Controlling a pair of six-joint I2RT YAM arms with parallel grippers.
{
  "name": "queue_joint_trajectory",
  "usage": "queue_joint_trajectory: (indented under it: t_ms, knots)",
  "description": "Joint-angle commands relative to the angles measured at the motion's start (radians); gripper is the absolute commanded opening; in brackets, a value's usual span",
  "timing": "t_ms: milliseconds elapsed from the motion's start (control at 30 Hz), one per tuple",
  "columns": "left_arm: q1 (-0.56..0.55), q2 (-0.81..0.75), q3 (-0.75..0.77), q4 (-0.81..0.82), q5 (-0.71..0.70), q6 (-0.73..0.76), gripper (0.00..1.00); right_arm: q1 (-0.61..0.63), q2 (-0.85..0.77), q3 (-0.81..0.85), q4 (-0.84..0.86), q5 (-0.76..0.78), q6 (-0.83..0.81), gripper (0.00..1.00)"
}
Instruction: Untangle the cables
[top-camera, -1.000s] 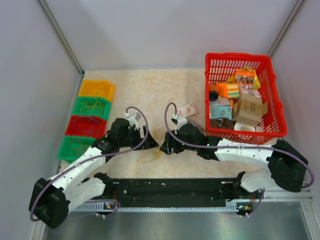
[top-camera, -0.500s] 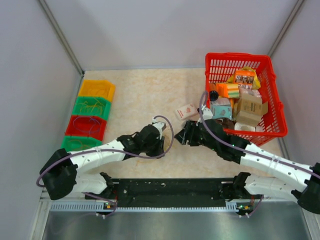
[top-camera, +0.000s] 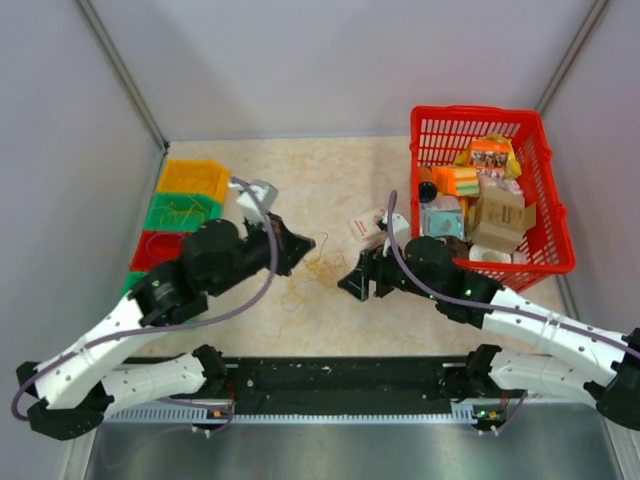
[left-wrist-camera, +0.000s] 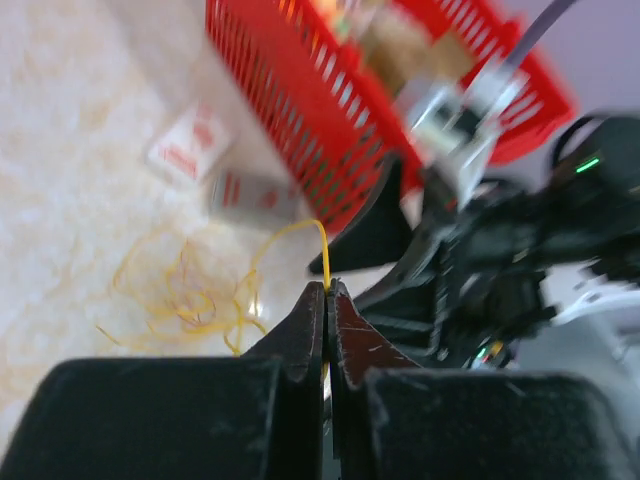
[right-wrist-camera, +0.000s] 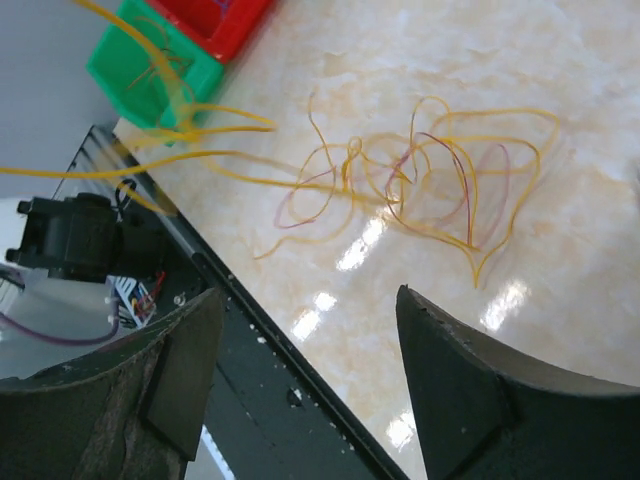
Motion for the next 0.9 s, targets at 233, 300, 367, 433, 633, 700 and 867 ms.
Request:
queue_joint_trajectory:
  t_ms: [233,300,367,433,633,700,867]
  knots:
    - [0.002,0.031,0.433,-0.063,-0.001,0.044,0.0,0.034,0.09,0.03,0.355,-0.109,-0.288,0.87]
    - [0.002,0.063,0.52,-0.066,0.02,0.048,0.0,0.036,0.128,0.063,0.393,-0.125,-0.314,0.87]
    - [0.002,0.101,0.598,-0.057,0.036,0.062,0.0,0.053,0.168,0.071,0.482,-0.214,-0.304,0.87]
    - [0.002,0.137,0.675,-0.065,0.043,0.07,0.0,0.086,0.211,0.076,0.545,-0.171,-0.289,0.86]
    - [0.002,0.203,0.92,-0.081,0.014,0.15,0.0,0.1,0.351,0.101,0.484,0.156,-0.149,0.05]
    - [0.002,0.212,0.988,-0.077,-0.013,0.188,0.0,0.1,0.358,0.041,0.551,0.224,-0.123,0.0]
    - [0.002,0.209,1.054,-0.017,-0.16,0.329,0.0,0.093,0.406,0.01,0.475,0.318,-0.1,0.0]
